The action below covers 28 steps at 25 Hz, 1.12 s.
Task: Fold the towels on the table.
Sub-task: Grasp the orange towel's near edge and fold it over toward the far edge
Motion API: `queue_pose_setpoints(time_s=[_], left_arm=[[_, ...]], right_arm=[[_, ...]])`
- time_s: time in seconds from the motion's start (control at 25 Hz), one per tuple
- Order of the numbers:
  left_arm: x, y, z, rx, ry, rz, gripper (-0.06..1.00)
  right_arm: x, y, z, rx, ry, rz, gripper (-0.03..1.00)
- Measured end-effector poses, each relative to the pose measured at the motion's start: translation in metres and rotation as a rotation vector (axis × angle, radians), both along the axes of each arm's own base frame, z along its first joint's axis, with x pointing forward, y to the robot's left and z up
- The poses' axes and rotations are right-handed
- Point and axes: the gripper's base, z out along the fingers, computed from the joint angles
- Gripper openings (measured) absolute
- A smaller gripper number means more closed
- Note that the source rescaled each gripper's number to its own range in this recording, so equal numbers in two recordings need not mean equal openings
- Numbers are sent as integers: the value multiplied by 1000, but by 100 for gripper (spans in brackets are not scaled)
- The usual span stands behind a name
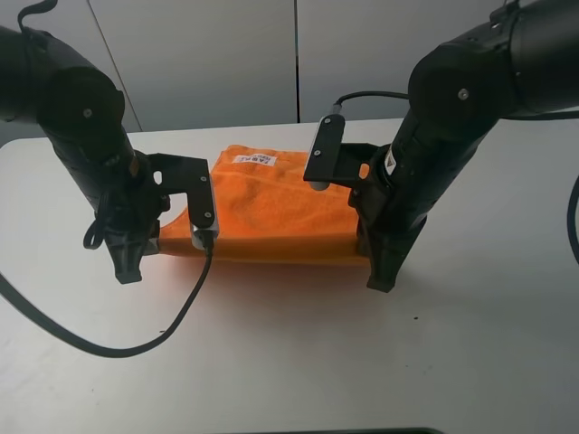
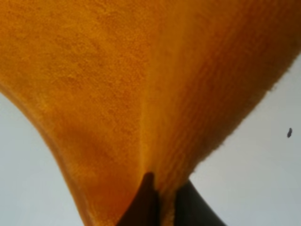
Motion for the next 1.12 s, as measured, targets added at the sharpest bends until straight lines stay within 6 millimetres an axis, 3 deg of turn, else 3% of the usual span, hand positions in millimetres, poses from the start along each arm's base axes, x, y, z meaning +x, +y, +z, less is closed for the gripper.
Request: queue_pose_setpoints(time_s=[0.32, 0.76, 1.12], left_arm=[[21, -2, 10, -13, -258, 37, 0], [50, -15, 33, -78, -572, -77, 0], [79, -22, 22, -73, -637, -63, 0]], right_arm=[[18, -1, 11, -44, -163, -10, 0], [42, -10, 24, -131, -399, 12, 0], [55, -15, 30, -137, -506, 33, 0]])
